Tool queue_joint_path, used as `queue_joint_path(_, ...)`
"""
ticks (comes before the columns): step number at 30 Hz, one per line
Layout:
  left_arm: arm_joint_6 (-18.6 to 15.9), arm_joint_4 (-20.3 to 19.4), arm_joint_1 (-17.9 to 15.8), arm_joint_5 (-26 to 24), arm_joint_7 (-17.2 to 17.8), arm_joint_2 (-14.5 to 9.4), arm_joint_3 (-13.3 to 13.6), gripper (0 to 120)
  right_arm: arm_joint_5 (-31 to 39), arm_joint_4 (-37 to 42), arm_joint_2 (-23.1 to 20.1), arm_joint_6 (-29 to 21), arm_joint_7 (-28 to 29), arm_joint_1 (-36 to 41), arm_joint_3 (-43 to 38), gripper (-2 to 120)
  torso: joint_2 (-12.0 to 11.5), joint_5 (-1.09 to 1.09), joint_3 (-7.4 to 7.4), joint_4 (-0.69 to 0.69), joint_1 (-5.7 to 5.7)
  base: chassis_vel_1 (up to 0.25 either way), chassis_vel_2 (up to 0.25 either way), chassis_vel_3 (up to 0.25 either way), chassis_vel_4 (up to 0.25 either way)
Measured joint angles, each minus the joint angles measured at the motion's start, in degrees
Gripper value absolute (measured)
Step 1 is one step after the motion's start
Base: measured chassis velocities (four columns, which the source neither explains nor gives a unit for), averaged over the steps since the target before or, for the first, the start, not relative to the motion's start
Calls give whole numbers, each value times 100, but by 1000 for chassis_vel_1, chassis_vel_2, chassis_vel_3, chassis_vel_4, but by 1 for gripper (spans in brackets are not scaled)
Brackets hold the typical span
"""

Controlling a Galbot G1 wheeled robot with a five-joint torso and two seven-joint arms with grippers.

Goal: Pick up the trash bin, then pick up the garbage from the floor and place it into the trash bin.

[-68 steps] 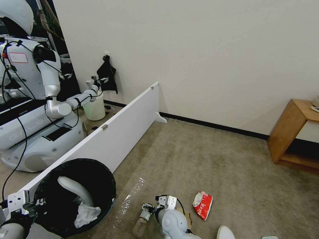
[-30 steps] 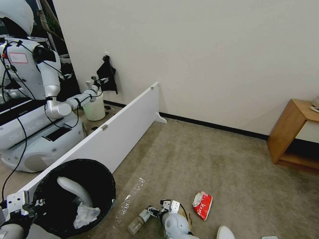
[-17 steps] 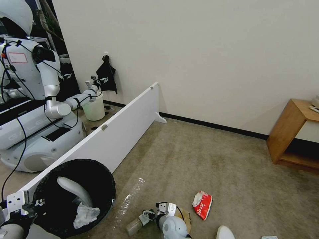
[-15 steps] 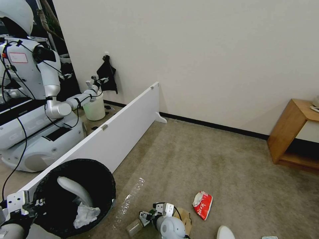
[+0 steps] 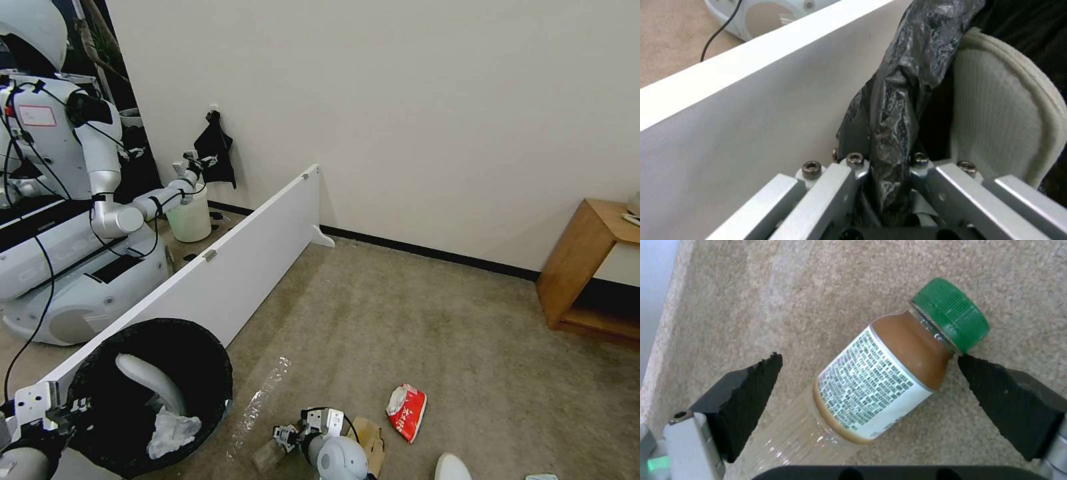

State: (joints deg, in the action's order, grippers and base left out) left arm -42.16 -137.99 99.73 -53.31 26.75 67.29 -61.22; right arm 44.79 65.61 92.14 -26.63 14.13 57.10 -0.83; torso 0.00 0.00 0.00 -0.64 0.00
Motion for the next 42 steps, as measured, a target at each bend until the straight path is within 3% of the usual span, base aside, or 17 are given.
queue_joint_path(8, 0, 7, -13, -1, 0, 7, 9, 3, -1, -37, -1, 18, 5, -4, -43, 100, 0, 0, 0, 0, 0, 0, 0, 0, 0)
queue_joint_path(15, 0, 12, -32, -5, 4, -4, 25, 3, 48, -19, 0, 17, 47, -4, -61, 77, 0, 0, -1, 0, 0, 0, 0, 0, 0)
queue_joint_path(18, 0, 19, -39, -6, 5, -3, 35, 3, 51, -11, 0, 14, 47, 0, -60, 61, 0, 0, 0, 0, 0, 0, 0, 0, 0)
queue_joint_path(21, 0, 22, -44, -7, 5, -4, 37, 3, 50, 1, 0, 14, 47, 4, -60, 55, 0, 0, 0, 0, 0, 0, 0, 0, 0)
queue_joint_path(26, 1, 30, -52, -13, 5, -5, 45, 3, 60, 27, -1, 8, 43, 9, -53, 32, 0, 0, 0, 0, 0, 0, 0, 0, 0)
queue_joint_path(28, 1, 30, -52, -15, 5, -5, 46, 3, 63, 33, 0, 7, 43, 9, -51, 30, 0, 0, 0, -1, 0, 0, 0, 0, 0)
queue_joint_path(34, 1, 34, -63, -34, 5, -15, 46, 3, 68, 78, 0, -4, 44, 12, -26, 1, 0, -1, -1, 0, 0, 0, 0, 0, 0)
queue_joint_path(42, 2, 44, -72, -46, 5, -16, 48, 3, 70, 108, -1, -16, 48, 21, 2, 0, 0, 0, 0, 0, 0, 0, 0, 0, 0)
